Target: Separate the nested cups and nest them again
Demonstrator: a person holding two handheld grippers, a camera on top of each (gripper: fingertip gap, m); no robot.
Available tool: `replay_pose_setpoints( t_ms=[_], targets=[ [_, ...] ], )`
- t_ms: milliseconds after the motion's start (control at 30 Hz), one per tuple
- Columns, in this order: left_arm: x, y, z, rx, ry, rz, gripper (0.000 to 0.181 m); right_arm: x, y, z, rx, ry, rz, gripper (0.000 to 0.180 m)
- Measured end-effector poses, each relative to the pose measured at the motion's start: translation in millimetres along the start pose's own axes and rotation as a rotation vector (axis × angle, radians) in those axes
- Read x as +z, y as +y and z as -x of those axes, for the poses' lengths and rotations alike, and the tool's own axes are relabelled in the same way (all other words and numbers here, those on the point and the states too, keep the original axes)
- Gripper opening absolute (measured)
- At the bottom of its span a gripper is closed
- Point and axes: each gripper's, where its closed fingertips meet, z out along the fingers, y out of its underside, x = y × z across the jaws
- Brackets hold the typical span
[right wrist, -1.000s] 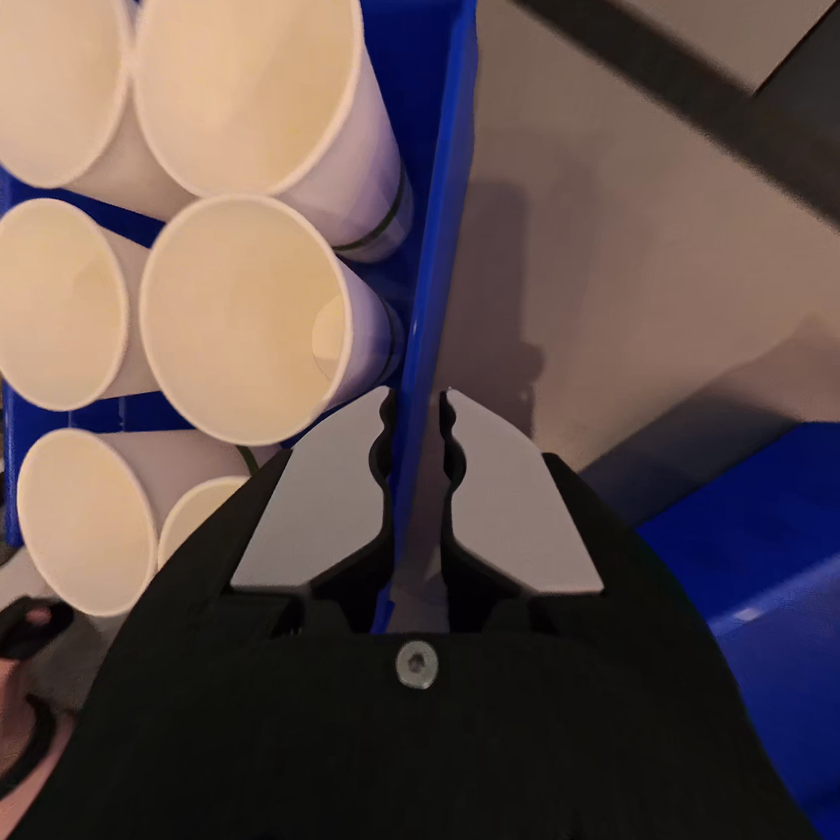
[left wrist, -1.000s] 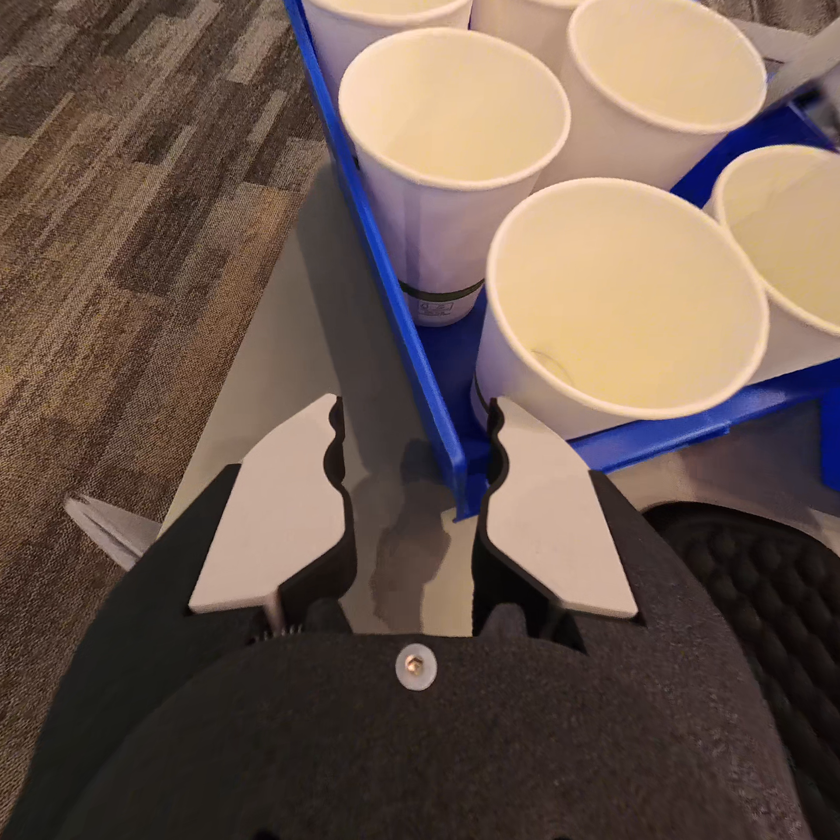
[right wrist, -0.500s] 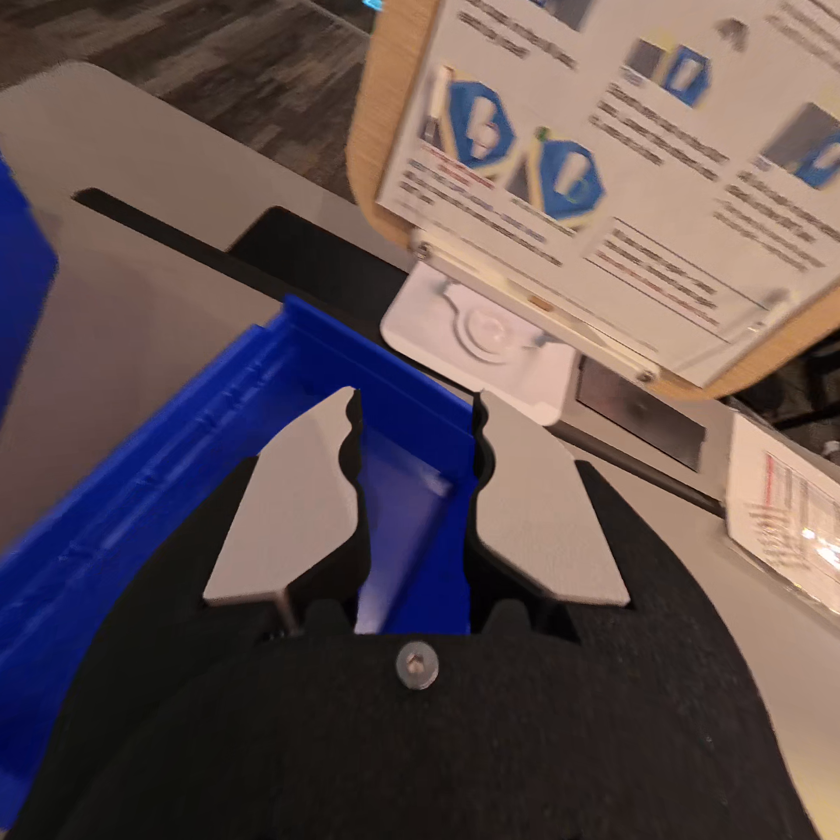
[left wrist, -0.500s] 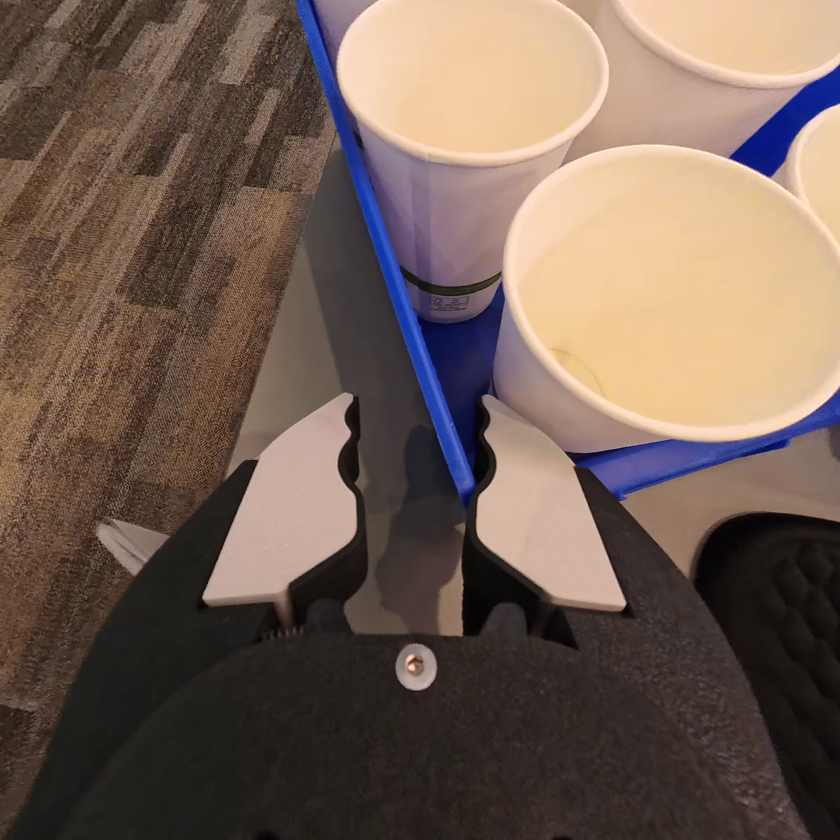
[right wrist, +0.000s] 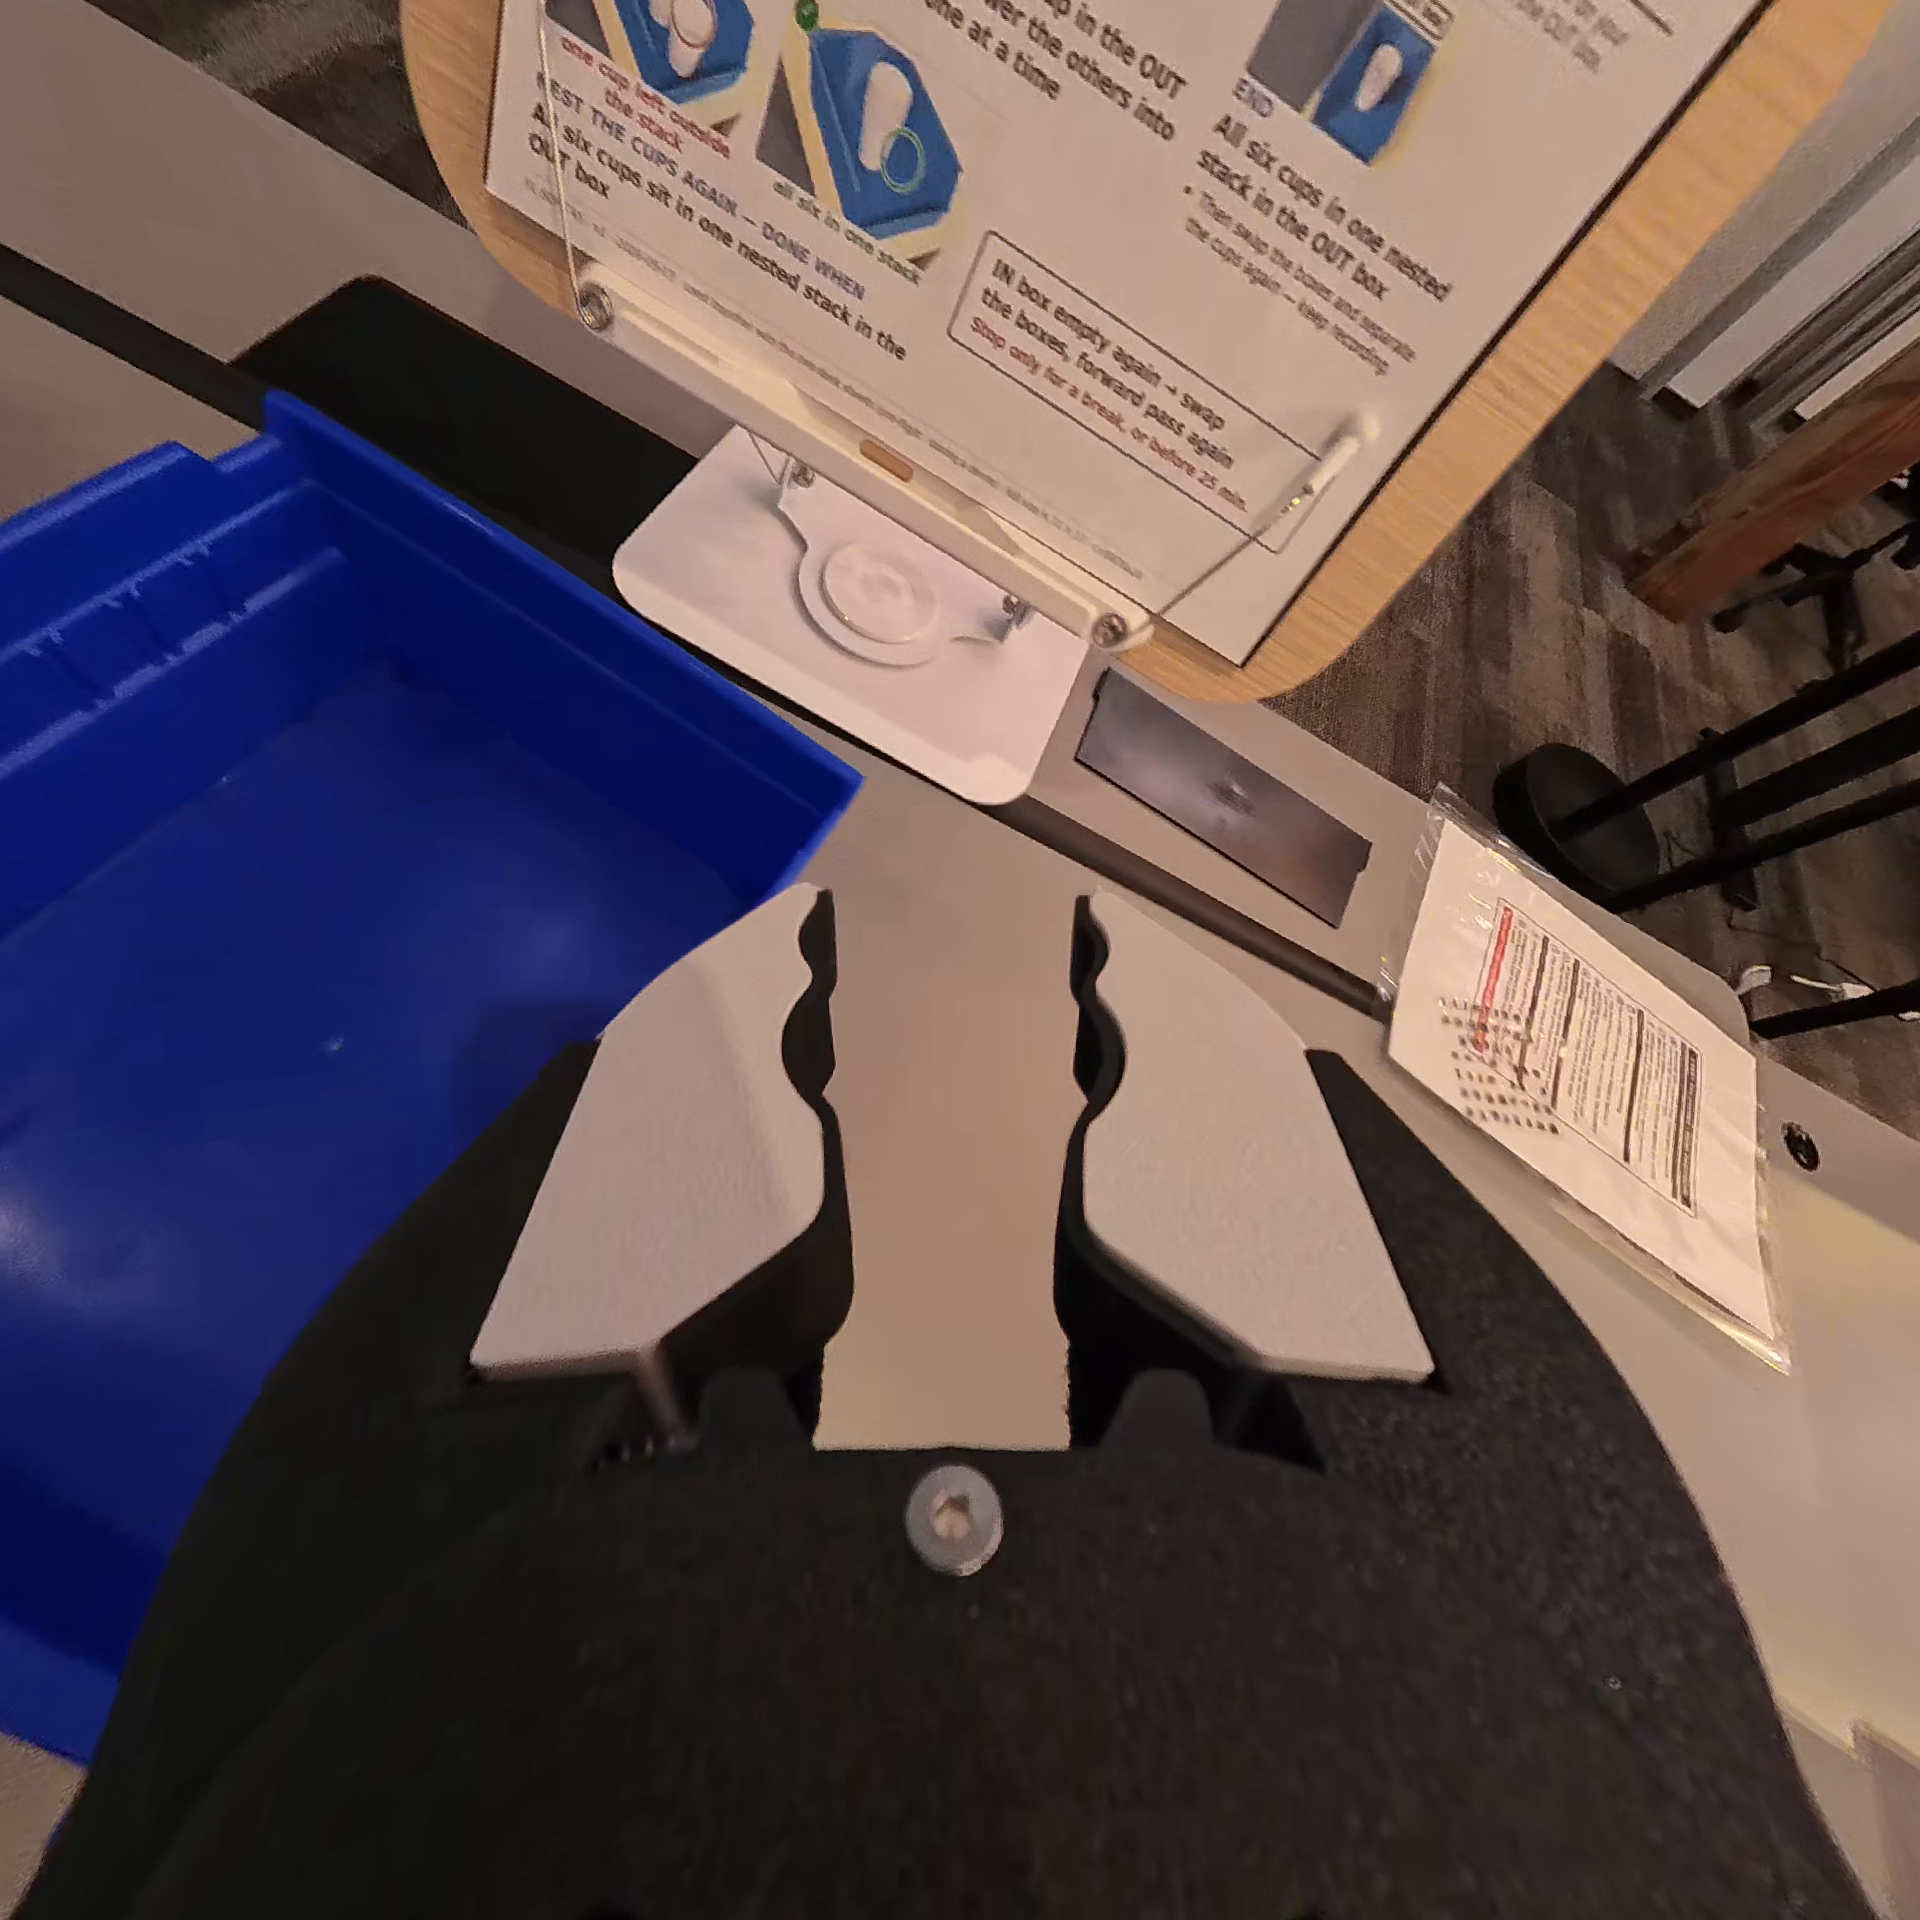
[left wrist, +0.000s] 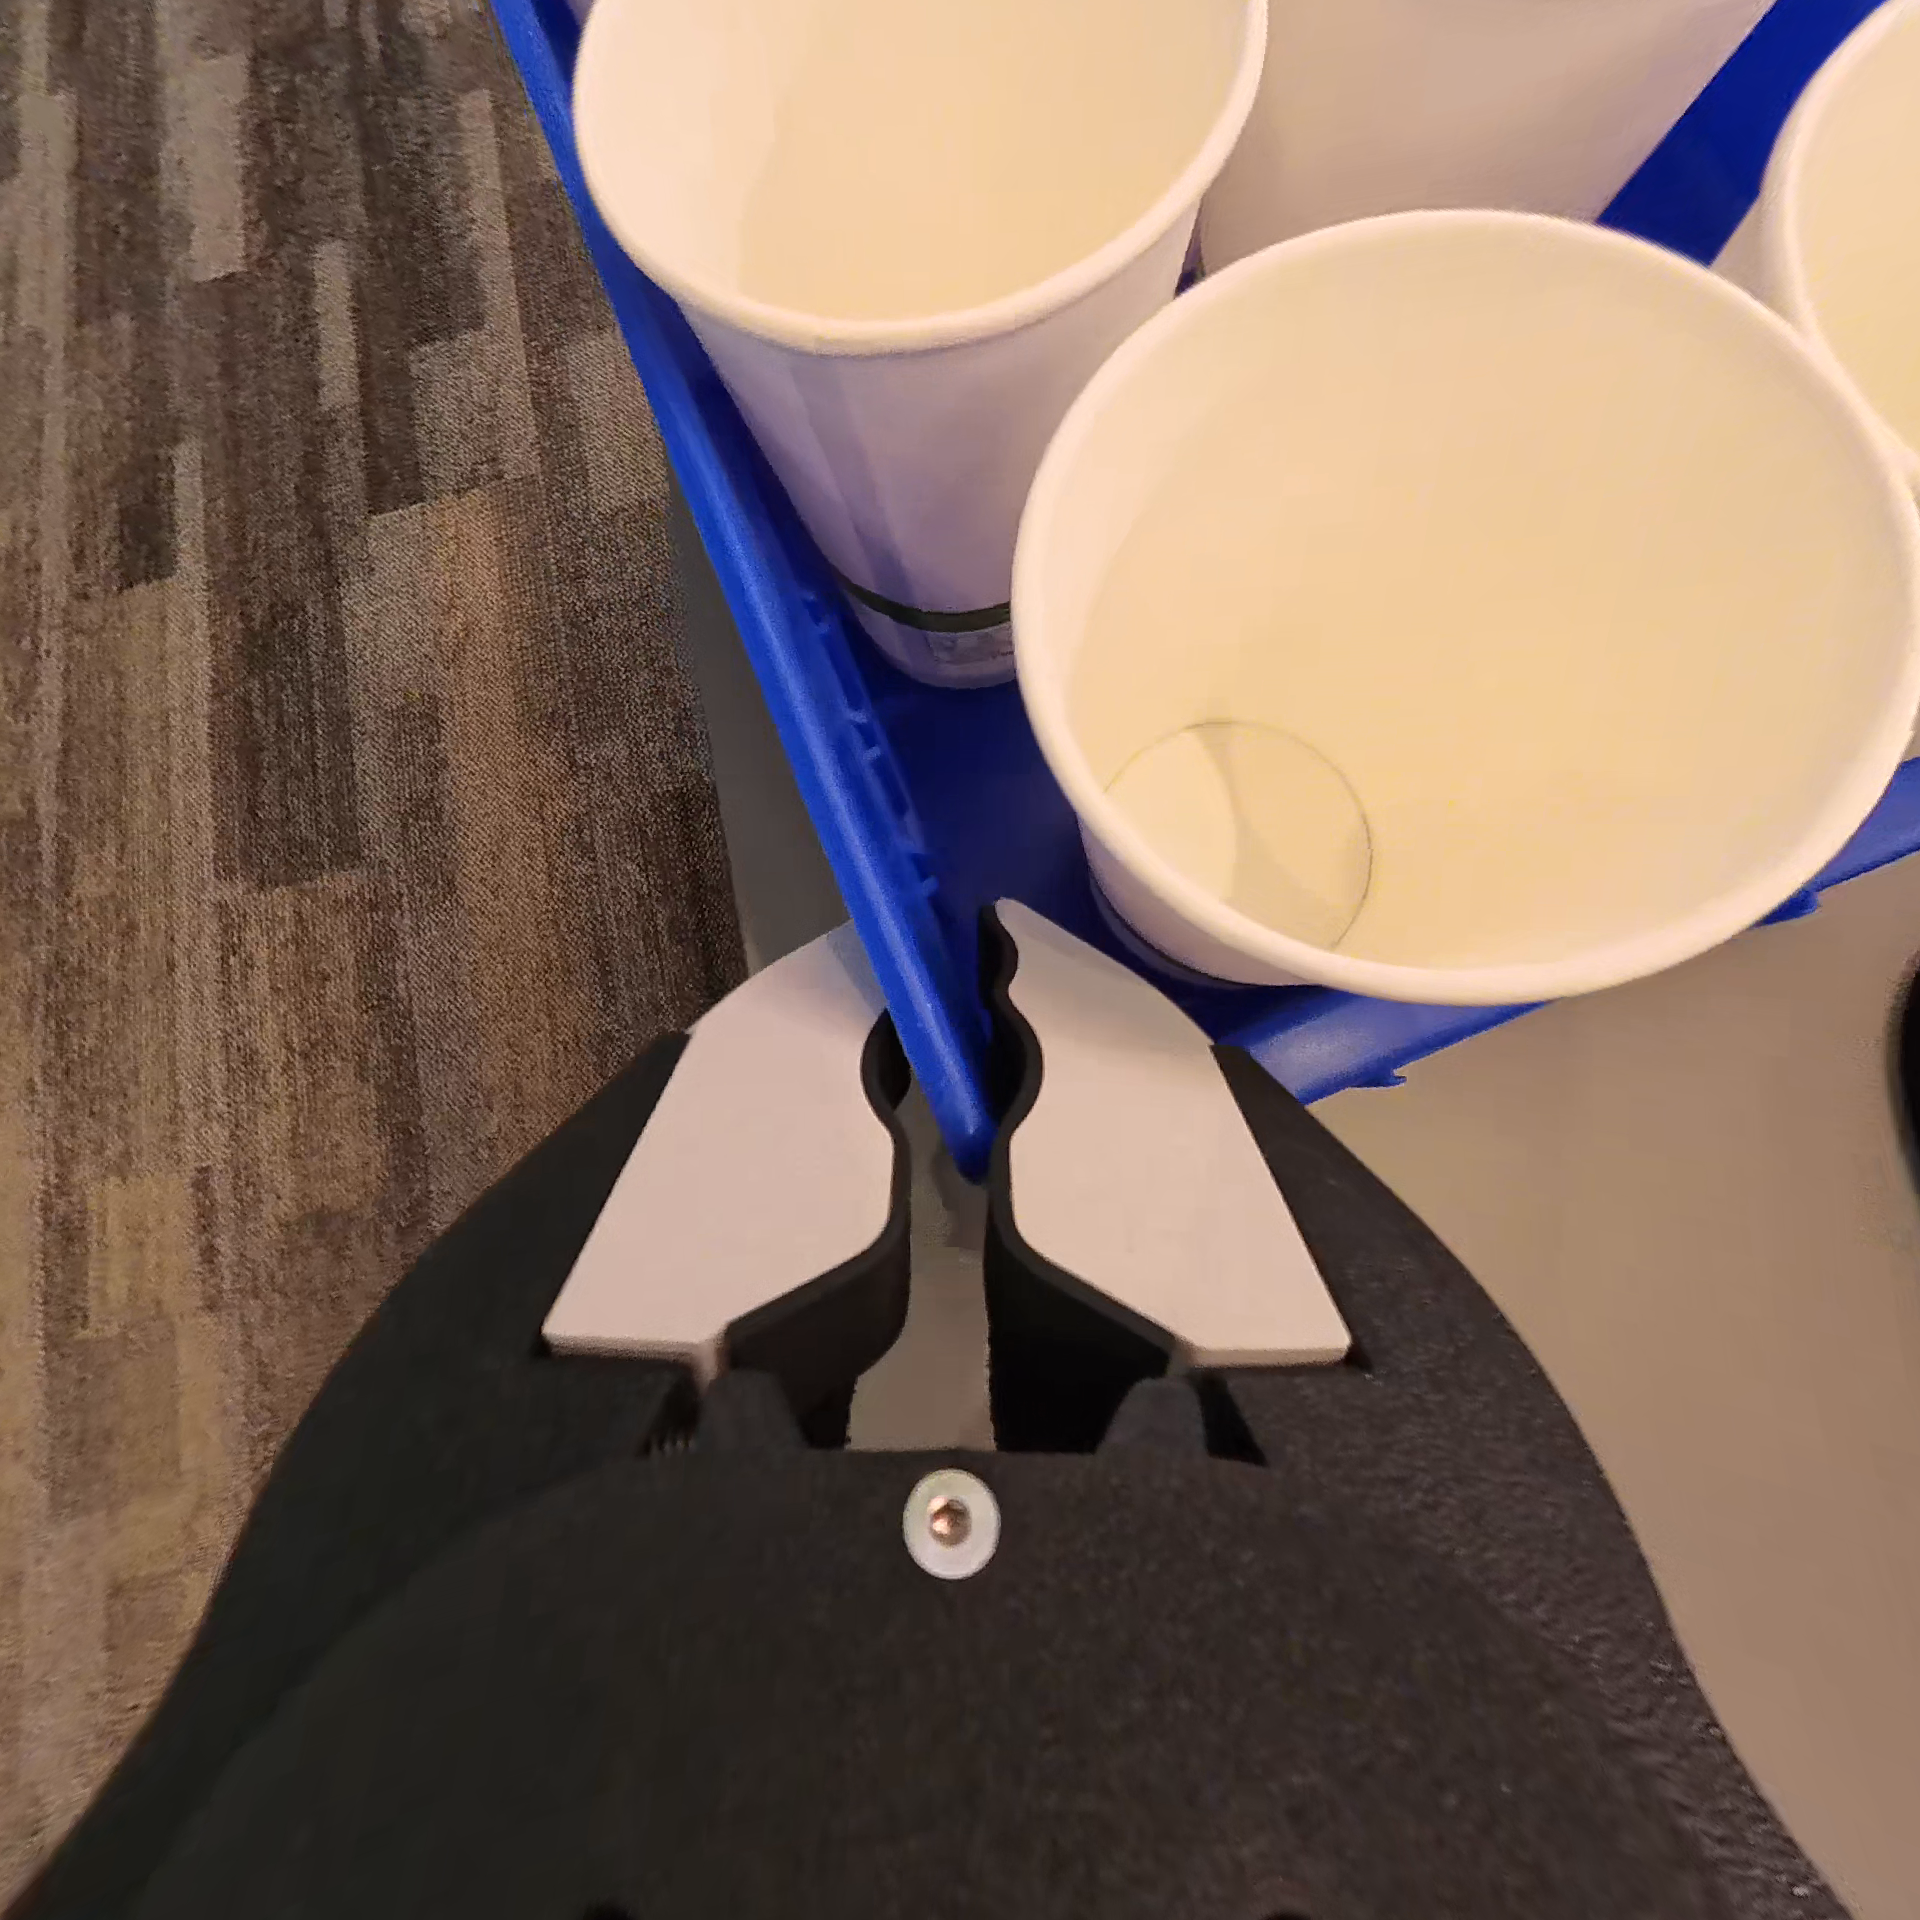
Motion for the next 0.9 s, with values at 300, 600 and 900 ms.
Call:
replay_pose_setpoints(
  t_ms=[300,600,900],
  targets=[
    [3,-1,14,0.062,0.081,0.006,0.01,2,55,-26,0.082,-0.045,0.124,0.043],
    [-4,7,16,0.093,0.099,0.004,0.008,6,72,-6,0.225,-0.163,0.18,0.046],
    [-4,9,21,0.0,0.068,-0.015,0.046,15,67,38,0.272,-0.264,0.23,0.057]
  ],
)
